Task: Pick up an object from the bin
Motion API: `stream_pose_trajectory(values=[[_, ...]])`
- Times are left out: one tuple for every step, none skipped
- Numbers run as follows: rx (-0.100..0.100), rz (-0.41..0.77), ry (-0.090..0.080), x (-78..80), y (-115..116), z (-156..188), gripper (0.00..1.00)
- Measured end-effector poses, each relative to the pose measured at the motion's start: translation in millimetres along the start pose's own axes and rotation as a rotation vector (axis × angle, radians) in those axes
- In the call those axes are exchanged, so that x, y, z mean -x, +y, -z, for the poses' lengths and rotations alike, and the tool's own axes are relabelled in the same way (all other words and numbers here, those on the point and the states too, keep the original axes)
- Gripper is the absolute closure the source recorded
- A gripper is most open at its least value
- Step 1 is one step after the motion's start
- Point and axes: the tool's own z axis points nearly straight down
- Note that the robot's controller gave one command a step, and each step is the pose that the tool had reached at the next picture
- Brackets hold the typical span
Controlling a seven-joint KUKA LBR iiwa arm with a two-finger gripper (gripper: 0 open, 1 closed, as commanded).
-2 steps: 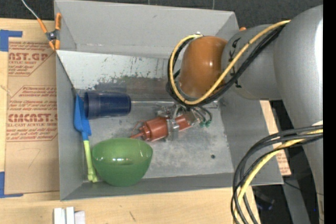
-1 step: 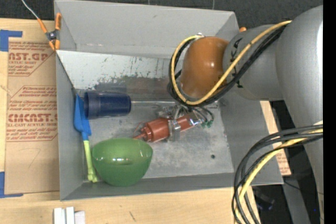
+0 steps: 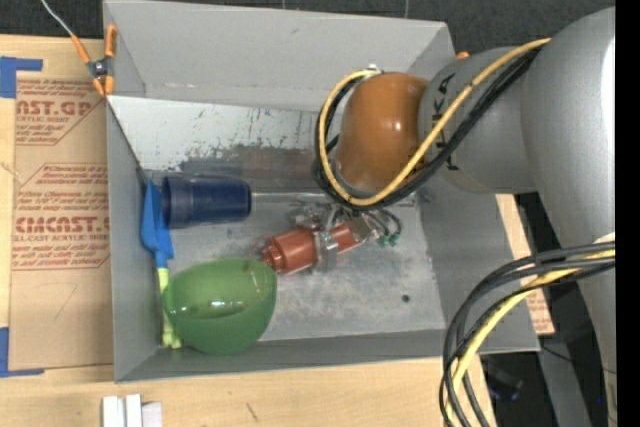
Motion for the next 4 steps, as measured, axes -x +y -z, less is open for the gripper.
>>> stream_pose_trajectory(values=[[0.0,0.0,0.0,0.0,0.0,0.0,1.0],[0.0,0.0,0.0,0.0,0.0,0.0,1.0],[0.0,0.0,0.0,0.0,0.0,0.0,1.0],[0.0,0.0,0.0,0.0,0.0,0.0,1.0]])
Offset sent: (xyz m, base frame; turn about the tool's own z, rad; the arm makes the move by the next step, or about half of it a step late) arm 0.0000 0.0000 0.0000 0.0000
